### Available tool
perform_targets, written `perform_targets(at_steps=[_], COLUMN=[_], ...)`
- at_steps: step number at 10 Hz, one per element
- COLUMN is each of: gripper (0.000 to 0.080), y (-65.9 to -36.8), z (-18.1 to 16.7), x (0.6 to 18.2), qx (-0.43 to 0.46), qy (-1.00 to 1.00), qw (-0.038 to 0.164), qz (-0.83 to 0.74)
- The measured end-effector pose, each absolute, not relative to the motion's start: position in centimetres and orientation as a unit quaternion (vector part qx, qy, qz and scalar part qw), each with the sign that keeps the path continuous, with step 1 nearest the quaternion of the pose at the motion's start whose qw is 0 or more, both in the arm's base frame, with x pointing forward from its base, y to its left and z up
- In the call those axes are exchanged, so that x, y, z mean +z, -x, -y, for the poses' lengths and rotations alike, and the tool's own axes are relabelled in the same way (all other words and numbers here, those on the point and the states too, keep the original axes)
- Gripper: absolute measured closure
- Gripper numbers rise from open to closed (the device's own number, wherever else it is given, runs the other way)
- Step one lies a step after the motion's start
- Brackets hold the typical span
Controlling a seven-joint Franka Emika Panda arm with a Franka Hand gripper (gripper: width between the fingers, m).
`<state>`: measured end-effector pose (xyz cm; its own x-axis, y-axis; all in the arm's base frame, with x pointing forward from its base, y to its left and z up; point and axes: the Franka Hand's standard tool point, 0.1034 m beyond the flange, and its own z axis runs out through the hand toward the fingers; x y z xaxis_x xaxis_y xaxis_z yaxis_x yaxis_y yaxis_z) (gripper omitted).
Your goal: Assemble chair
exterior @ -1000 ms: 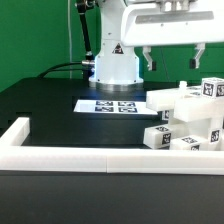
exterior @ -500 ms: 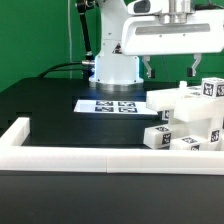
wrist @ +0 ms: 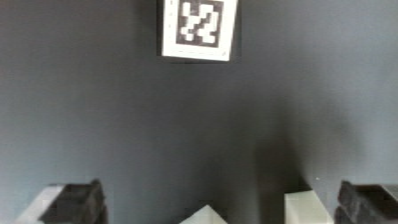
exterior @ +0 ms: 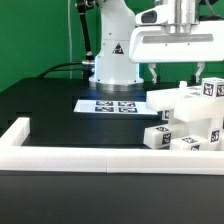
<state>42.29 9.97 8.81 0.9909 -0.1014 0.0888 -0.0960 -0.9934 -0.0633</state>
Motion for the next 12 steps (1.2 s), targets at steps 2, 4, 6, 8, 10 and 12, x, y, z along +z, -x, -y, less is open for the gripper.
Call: perform_targets(at_steps=[2, 4, 6, 8, 10, 12], gripper=[0.0151, 0.0151, 0.0151, 0.0151, 0.0151, 0.0151], y=[-42.3, -42.2, -39.7, -39.0, -38.4, -38.5], z=[-9.9, -9.9, -10.2, -10.4, -10.1, -10.1], x=[8.8, 8.6, 7.2, 6.1, 5.4, 5.4], qx=[-0.046, -0.048, -0.051, -0.052, -0.057, -0.058], qy=[0.997, 0.997, 0.998, 0.998, 0.998, 0.998], qw=[0.029, 0.028, 0.021, 0.014, 0.008, 0.008], qz=[-0.050, -0.051, -0.042, -0.033, -0.030, -0.030])
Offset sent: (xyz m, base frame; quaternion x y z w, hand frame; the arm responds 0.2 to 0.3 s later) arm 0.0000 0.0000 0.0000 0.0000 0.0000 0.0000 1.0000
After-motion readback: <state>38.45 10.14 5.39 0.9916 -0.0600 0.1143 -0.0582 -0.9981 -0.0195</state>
